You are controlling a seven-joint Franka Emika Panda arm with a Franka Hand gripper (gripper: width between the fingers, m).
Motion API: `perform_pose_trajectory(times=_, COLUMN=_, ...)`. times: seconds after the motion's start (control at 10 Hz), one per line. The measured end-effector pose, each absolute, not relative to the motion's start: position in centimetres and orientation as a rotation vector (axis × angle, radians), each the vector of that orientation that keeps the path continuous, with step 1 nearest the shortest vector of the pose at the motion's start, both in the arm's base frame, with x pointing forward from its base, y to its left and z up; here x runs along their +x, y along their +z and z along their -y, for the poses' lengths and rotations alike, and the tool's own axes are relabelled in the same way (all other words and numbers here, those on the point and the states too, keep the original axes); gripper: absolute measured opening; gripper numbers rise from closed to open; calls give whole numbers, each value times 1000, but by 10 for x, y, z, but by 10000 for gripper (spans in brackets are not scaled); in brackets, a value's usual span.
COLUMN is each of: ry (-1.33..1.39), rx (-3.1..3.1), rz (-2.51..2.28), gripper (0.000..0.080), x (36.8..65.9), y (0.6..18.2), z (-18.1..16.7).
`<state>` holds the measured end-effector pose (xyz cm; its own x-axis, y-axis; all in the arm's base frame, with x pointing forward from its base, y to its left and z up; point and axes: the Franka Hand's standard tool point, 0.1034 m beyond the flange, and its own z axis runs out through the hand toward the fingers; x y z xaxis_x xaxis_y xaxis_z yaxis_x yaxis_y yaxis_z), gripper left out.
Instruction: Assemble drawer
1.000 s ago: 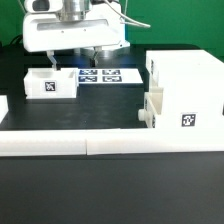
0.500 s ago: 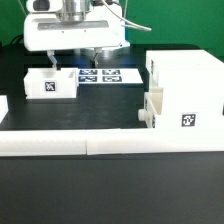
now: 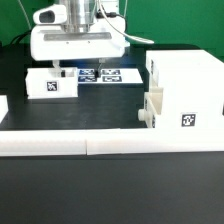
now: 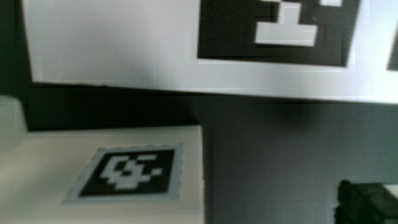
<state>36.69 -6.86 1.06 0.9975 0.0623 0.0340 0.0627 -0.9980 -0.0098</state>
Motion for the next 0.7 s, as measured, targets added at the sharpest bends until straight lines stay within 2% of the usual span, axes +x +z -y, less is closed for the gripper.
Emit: perform_pose_trajectory(times=0.7, ry=-74, rx=-3126, rz=246, gripper=648, x=367, y=6, z=65)
